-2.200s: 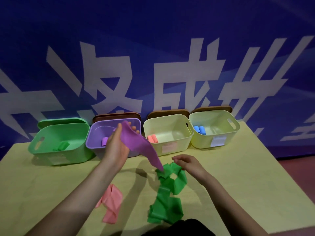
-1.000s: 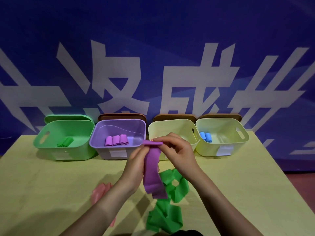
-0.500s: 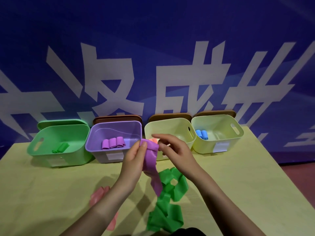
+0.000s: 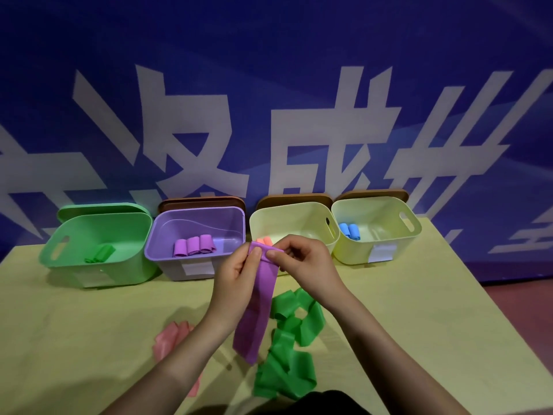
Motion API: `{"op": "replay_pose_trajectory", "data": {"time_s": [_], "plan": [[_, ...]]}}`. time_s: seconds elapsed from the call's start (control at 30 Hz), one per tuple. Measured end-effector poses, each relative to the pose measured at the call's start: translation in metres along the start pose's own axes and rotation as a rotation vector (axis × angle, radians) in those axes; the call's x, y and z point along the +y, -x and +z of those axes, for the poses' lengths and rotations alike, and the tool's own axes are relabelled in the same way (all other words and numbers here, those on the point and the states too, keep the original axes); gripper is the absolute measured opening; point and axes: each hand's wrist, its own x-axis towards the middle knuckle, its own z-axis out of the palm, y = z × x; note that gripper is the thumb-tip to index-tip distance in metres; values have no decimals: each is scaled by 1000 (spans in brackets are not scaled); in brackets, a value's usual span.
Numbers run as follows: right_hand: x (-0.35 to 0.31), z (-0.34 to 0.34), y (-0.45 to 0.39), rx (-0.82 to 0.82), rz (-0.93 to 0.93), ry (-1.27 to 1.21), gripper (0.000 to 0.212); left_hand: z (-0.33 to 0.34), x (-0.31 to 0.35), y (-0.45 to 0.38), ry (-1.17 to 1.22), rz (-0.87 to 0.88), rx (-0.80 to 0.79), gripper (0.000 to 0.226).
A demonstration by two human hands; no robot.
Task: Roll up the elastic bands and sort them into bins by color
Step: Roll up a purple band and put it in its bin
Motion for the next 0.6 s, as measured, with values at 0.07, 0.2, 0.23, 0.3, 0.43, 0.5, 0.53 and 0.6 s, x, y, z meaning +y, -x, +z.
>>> {"op": "replay_pose_trajectory", "data": {"time_s": [0.07, 0.2, 0.23, 0.3, 0.43, 0.5, 0.53, 0.6], "plan": [[0, 0, 0, -2, -14, 16, 18, -1, 1, -1, 116, -132, -13, 25], [5, -1, -2, 34, -147, 166, 8, -6, -6, 0, 313, -363, -10, 21], [6, -1, -1, 36, -198, 232, 4, -6, -6, 1, 356, -390, 12, 22], [7, 1, 0, 35, -299, 338, 15, -6, -7, 3, 407, -425, 48, 21], [6, 2, 0, -17, -462, 458, 17, -7, -11, 4, 431, -442, 81, 20], [4, 0, -2, -58, -518, 510, 22, -8, -11, 4, 464, -452, 74, 22], [3, -1, -3, -76, -538, 535, 24, -8, -11, 3, 480, -457, 61, 23], [1, -3, -5, -105, -574, 603, 26, -8, -9, 3, 505, -460, 15, 27]]}}
